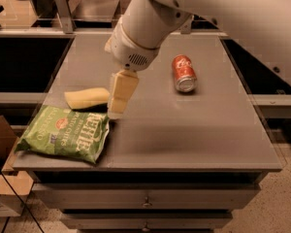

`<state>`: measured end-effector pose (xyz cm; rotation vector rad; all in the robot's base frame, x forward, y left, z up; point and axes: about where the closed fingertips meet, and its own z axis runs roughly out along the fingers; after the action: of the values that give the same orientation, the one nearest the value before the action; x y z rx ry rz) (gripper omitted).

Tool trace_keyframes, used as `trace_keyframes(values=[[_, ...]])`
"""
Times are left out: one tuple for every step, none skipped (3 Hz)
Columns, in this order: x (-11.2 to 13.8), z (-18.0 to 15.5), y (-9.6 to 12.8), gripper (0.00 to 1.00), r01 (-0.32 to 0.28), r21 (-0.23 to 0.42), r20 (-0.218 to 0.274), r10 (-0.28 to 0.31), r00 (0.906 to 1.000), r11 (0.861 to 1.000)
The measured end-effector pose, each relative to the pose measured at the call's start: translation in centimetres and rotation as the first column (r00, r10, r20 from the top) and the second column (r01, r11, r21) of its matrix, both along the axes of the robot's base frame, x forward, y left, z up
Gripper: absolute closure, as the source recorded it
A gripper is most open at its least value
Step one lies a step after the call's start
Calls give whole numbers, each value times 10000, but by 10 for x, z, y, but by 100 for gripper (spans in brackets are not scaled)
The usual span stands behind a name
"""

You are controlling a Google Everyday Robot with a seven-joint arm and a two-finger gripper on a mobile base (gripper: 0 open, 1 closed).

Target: Pick sponge

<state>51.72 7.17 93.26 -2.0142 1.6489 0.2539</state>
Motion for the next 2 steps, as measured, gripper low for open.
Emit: trace_keyframes(values=[[17, -12, 36, 0, -126, -3, 346, 126, 9993, 9999], [35, -27, 62, 0, -134, -18, 402, 135, 9991, 9999]])
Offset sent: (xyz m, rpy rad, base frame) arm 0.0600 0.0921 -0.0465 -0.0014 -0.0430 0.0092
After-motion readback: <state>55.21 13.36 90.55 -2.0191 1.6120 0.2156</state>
